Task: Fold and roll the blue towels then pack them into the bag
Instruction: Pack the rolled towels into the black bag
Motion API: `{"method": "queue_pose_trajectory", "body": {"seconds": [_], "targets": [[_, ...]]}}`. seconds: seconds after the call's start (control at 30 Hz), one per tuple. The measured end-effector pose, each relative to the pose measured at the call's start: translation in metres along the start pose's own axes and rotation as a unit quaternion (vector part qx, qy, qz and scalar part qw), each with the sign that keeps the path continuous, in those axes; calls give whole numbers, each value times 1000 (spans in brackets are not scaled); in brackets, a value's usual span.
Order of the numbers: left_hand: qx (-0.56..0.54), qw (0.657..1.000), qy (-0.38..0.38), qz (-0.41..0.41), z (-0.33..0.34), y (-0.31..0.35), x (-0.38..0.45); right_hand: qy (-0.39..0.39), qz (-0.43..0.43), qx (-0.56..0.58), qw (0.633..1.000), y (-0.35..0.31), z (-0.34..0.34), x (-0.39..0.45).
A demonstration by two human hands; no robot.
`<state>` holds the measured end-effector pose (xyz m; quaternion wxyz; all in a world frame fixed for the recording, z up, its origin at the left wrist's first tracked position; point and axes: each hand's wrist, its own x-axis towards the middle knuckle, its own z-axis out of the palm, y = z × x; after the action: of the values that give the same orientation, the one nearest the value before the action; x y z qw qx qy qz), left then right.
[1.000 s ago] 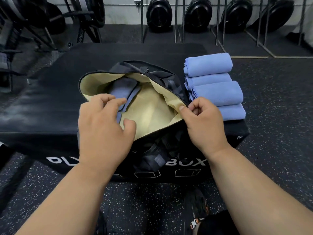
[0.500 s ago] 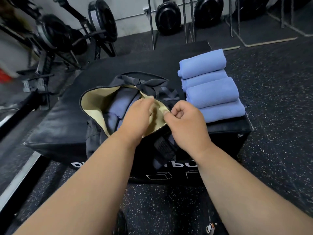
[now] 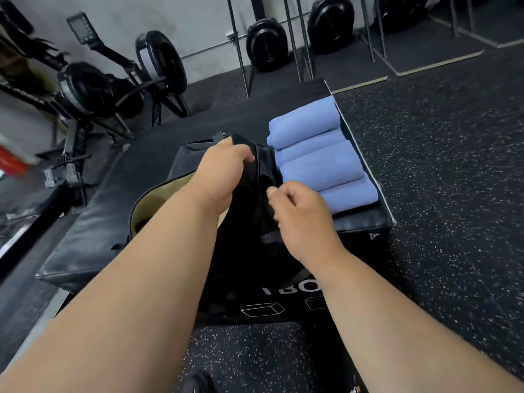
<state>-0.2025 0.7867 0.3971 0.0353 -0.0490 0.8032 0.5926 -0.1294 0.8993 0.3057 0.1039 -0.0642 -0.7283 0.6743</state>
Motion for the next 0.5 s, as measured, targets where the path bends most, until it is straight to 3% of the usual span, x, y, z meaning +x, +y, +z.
{"method": "queue_pose_trajectory", "body": {"seconds": [0.23, 0.4, 0.5], "targets": [[115, 991, 69, -13, -6, 2, -5, 124, 19, -12, 992, 11, -43, 20], [230, 966, 110, 45, 1, -4, -34, 157, 54, 3, 986, 20, -60, 28], [325, 926, 141, 129, 12, -9, -45, 161, 72, -11, 984, 17, -66, 27]]}}
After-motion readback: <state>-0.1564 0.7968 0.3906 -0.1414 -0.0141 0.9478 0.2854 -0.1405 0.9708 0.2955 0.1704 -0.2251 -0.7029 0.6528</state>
